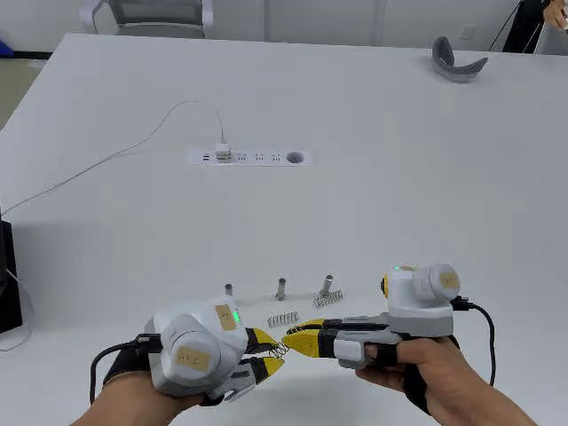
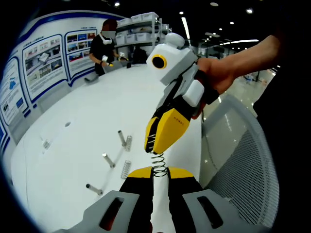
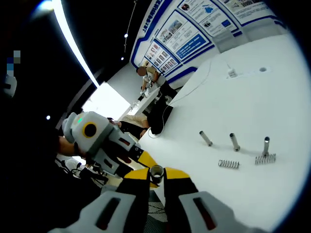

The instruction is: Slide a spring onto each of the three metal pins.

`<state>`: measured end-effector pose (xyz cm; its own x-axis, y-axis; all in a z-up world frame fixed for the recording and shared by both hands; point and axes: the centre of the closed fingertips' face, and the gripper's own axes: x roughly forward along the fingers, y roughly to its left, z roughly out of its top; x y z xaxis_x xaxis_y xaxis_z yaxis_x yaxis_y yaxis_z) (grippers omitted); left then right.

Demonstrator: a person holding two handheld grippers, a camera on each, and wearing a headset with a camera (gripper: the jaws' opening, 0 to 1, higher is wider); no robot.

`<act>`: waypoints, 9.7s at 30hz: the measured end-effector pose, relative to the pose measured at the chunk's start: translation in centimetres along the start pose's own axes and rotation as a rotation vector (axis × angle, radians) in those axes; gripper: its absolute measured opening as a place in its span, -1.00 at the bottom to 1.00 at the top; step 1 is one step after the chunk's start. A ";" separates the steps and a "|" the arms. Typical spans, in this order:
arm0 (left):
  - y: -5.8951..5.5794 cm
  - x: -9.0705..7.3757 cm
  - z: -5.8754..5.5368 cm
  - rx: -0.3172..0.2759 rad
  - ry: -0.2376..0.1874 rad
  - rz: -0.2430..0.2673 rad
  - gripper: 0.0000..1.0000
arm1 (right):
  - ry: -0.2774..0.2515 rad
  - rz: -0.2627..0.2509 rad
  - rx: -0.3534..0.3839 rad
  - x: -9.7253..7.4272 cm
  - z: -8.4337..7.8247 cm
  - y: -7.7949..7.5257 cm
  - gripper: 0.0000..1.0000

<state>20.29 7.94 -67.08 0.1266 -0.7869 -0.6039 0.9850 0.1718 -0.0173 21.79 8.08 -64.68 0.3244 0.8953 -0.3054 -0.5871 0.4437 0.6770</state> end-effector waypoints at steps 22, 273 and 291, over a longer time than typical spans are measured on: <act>-0.2 -0.6 3.8 -0.038 -0.142 -0.156 -0.81 | 0.346 0.022 -0.457 -1.6 1.9 2.5 -0.76; 8.9 -8.7 -9.3 -0.450 -0.104 0.355 0.32 | 0.372 -0.297 -0.532 7.0 1.2 -8.7 0.21; 8.2 -7.5 -8.8 -0.443 -0.083 0.331 0.33 | 0.210 -0.398 -0.370 1.6 -0.4 -9.4 0.36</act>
<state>26.37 20.44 -69.71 0.4474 -0.6895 -0.5695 0.7496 0.6365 -0.1817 27.52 5.39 -71.80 0.4414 0.6288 -0.6401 -0.6826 0.6984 0.2153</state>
